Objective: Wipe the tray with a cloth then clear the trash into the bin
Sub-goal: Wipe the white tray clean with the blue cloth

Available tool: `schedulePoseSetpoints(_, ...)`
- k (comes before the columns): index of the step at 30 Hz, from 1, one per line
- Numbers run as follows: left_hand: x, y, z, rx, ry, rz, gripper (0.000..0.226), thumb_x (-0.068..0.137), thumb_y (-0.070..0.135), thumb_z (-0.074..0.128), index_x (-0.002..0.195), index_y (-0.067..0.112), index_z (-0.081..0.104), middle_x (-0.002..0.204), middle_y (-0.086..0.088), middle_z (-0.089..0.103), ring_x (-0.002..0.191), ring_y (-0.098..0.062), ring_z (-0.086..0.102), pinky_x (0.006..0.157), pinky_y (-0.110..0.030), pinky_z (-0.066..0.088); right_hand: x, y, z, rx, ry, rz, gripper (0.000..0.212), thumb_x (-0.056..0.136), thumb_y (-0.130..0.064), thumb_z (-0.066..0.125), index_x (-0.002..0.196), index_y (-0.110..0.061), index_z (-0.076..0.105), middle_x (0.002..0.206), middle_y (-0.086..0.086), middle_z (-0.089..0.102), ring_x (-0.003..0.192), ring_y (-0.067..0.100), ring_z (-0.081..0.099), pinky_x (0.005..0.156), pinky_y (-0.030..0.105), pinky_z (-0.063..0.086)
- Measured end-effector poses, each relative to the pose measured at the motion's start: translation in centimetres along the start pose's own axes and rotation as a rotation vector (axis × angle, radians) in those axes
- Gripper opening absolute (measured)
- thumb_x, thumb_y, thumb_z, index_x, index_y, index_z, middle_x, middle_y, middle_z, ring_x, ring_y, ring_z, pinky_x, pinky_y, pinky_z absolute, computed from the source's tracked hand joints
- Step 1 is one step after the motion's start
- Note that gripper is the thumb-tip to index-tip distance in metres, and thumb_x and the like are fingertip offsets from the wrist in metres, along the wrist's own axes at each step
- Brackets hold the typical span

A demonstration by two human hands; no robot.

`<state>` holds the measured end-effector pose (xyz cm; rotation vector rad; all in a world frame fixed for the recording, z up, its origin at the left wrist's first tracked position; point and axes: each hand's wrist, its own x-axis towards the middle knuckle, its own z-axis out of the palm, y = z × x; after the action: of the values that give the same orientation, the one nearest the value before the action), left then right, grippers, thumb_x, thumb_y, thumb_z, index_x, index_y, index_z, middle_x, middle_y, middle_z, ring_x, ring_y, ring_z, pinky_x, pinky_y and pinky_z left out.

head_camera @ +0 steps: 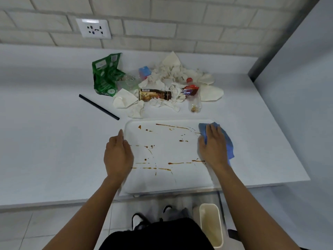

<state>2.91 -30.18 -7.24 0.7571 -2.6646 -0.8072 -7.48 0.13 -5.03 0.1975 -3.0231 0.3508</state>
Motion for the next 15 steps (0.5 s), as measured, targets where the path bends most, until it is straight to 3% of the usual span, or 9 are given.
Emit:
schedulePoseSetpoints(2, 0.1, -0.1, 0.1, 0.002, -0.002, -0.004, 0.042, 0.102, 0.021, 0.041, 0.143, 0.015, 0.048, 0.126, -0.012, 0.059, 0.111, -0.031, 0.057, 0.086, -0.047, 0.053, 0.2, 0.4, 1.1, -0.026, -0.033, -0.011, 0.054, 0.101, -0.022, 0.040, 0.148, 0.004, 0.032, 0.152, 0.022, 0.036, 0.144, 0.039, 0.026, 0.119, 0.044, 0.025)
schedulePoseSetpoints(6, 0.1, -0.2, 0.1, -0.021, 0.016, -0.005, 0.042, 0.095, 0.008, 0.043, 0.135, 0.018, 0.054, 0.120, -0.008, 0.060, 0.108, -0.028, 0.057, 0.084, -0.041, 0.051, 0.9, 0.2, 1.9, -0.030, -0.004, 0.025, 0.055, 0.095, -0.008, 0.047, 0.146, 0.007, 0.034, 0.148, 0.025, 0.040, 0.142, 0.040, 0.031, 0.116, 0.044, 0.030)
schedulePoseSetpoints(10, 0.2, -0.5, 0.1, -0.014, 0.009, -0.007, 0.037, 0.099, 0.019, 0.041, 0.134, 0.023, 0.053, 0.122, -0.005, 0.060, 0.110, -0.024, 0.056, 0.084, -0.042, 0.051, 3.3, -1.2, 1.8, -0.038, -0.059, 0.061, 0.049, 0.096, -0.014, 0.045, 0.142, 0.000, 0.038, 0.147, 0.019, 0.042, 0.142, 0.033, 0.031, 0.117, 0.037, 0.027)
schedulePoseSetpoints(13, 0.2, -0.6, 0.2, -0.038, 0.015, -0.009, 0.038, 0.100, 0.021, 0.044, 0.137, 0.023, 0.052, 0.126, -0.003, 0.059, 0.114, -0.023, 0.055, 0.085, -0.041, 0.050, 3.7, -2.6, 1.6, -0.064, -0.036, 0.025, 0.047, 0.093, -0.016, 0.055, 0.135, 0.003, 0.047, 0.141, 0.021, 0.048, 0.136, 0.039, 0.039, 0.113, 0.044, 0.035)
schedulePoseSetpoints(15, 0.1, -0.7, 0.3, -0.060, 0.037, -0.023, 0.039, 0.100, 0.021, 0.044, 0.138, 0.023, 0.053, 0.128, -0.001, 0.058, 0.117, -0.022, 0.055, 0.085, -0.038, 0.048, 3.3, -3.2, 1.7, -0.135, -0.076, -0.061, 0.051, 0.094, -0.021, 0.050, 0.139, 0.004, 0.043, 0.145, 0.021, 0.045, 0.138, 0.039, 0.037, 0.114, 0.046, 0.033)
